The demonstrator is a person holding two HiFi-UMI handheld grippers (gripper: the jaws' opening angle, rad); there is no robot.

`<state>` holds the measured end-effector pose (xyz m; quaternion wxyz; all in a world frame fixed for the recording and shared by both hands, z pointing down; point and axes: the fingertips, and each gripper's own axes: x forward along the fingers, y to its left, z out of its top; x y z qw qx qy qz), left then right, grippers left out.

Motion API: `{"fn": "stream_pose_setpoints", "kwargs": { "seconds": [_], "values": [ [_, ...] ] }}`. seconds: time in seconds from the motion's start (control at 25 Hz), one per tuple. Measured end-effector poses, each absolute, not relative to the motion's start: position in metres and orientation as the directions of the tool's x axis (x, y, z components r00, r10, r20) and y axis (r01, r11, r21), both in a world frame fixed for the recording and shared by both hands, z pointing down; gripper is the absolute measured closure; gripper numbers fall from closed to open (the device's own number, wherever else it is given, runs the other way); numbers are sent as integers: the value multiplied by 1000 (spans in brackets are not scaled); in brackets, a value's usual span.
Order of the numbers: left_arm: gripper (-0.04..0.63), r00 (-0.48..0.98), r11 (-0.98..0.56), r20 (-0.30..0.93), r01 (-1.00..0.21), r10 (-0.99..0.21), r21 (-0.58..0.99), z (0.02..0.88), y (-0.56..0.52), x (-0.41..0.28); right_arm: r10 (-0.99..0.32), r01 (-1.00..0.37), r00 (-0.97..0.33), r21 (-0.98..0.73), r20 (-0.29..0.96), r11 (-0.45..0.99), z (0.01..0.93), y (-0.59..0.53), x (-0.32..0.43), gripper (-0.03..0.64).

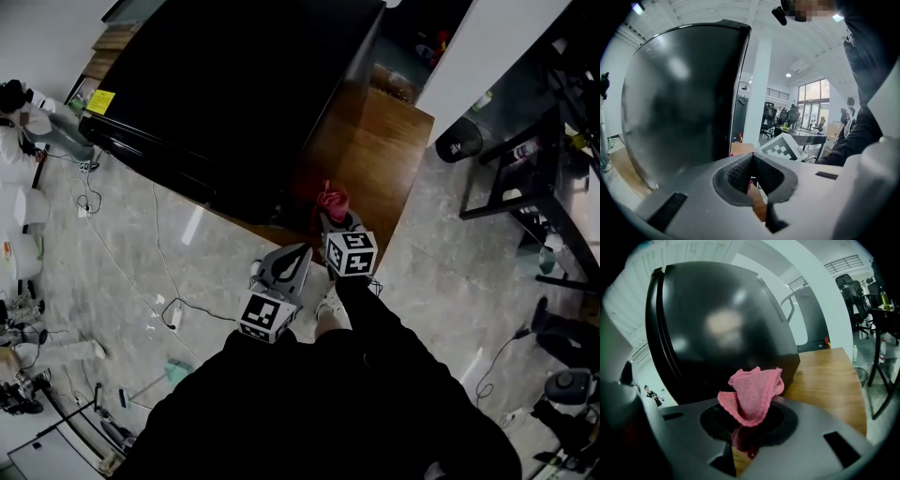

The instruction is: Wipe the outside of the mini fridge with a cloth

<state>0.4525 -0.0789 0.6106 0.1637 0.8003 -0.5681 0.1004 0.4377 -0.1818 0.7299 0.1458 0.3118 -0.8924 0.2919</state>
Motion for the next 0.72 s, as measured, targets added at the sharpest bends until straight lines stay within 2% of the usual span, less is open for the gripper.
{"fn": "stream_pose_setpoints", "kwargs": {
  "seconds": [0.16,0.24,0.44,0.72],
  "values": [
    [589,346,-309,381,-938,-857,156,617,-75,452,-404,-652,-726,-370,556,662,761,-174,433,525],
    [589,358,-323,368,-934,-858,156,608,-76,460,-422,-656,-721,-345,550,671,750,-175,442,523],
    [589,398,-369,254,-916,-882,155,552,-95,490,-531,-659,-749,-359,396,661,661,-203,480,520],
    [589,429,-413,50,-891,-902,189,445,-141,527,-588,-588,-799,-368,127,720,513,-250,523,518]
  ]
}}
